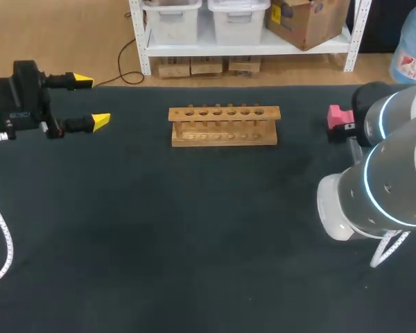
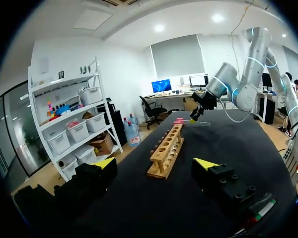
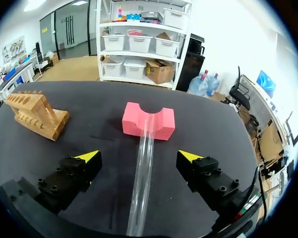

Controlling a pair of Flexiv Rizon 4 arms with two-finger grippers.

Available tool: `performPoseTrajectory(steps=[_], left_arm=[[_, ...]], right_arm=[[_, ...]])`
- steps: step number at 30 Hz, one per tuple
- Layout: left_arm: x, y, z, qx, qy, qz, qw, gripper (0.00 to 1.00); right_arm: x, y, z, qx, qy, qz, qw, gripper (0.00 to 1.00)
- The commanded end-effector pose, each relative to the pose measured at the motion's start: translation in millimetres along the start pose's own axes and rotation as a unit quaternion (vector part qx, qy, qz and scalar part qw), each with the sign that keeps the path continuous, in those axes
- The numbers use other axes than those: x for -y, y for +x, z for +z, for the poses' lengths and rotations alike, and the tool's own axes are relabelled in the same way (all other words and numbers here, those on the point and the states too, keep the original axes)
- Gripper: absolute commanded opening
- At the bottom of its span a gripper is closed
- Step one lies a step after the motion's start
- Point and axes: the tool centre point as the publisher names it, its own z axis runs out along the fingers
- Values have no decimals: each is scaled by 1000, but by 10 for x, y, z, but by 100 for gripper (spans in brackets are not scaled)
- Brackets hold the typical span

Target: Grasp the test tube, adjust it, and insert it.

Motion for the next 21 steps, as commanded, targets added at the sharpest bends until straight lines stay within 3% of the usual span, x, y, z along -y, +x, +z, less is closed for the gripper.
performPoseTrajectory(steps=[1, 13, 19, 21], left_arm=[[11, 18, 3, 3, -4, 2, 1000, 100], [11, 18, 3, 3, -4, 2, 1000, 100], [11, 18, 3, 3, -4, 2, 1000, 100], [11, 18, 3, 3, -4, 2, 1000, 100]], right_arm=[[33, -5, 44, -3, -6, 0, 1000, 100], [34, 39, 153, -20, -7, 3, 1000, 100], [51, 62, 190, -26, -8, 5, 1000, 91], [58, 70, 201, -30, -10, 7, 999, 80]])
